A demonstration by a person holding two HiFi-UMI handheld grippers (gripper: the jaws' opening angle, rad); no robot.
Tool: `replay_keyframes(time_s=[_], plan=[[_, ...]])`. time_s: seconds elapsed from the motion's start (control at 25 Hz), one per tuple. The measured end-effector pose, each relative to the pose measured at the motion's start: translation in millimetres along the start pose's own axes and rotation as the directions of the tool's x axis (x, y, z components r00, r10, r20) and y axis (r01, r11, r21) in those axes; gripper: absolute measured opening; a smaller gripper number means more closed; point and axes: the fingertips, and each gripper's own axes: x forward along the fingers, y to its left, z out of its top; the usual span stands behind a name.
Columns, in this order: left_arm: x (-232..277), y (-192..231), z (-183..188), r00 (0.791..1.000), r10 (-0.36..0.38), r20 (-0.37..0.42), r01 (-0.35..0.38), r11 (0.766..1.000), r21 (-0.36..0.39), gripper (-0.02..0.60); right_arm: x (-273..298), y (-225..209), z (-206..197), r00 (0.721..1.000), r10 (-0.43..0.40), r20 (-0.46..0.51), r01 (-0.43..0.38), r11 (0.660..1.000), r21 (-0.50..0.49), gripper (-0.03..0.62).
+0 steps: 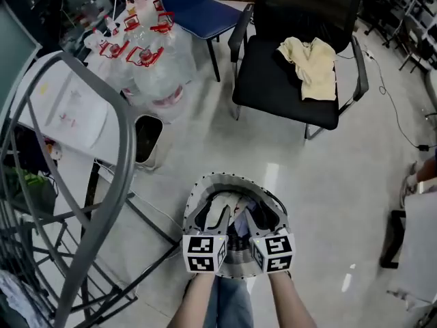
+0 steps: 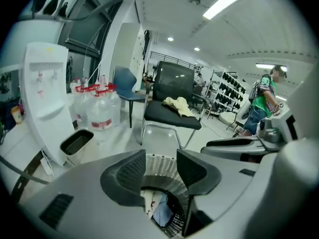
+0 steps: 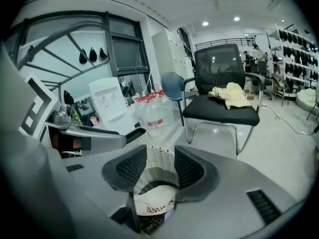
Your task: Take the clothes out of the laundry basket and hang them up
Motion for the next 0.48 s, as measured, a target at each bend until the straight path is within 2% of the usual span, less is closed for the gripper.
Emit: replay_keyframes(time_s=[0.16, 0.28, 0.48], plan=[[62.3, 12.7, -75.6, 0.994, -0.010, -0.109, 0.000, 0.995, -0.096, 0.201, 57.9, -16.2, -71.6, 0.997, 0.007, -0.079, -0.004, 0.999, 0.044, 0.173], [98.6, 29.8, -118.3, 0.983, -0.001, -0.181, -0.029, 0.986, -0.164, 0.201, 100.7, -31.0, -116.5, 0.992, -0.007, -0.124, 0.019, 0.996, 0.091, 0.173], [146.8, 51.3, -197.3, 0.966, 0.001, -0.260, -0.054, 0.978, -0.199, 0.196, 163.2, -56.8, -203.8, 0.979, -0.002, -0.202, 0.038, 0.984, 0.172, 0.173]])
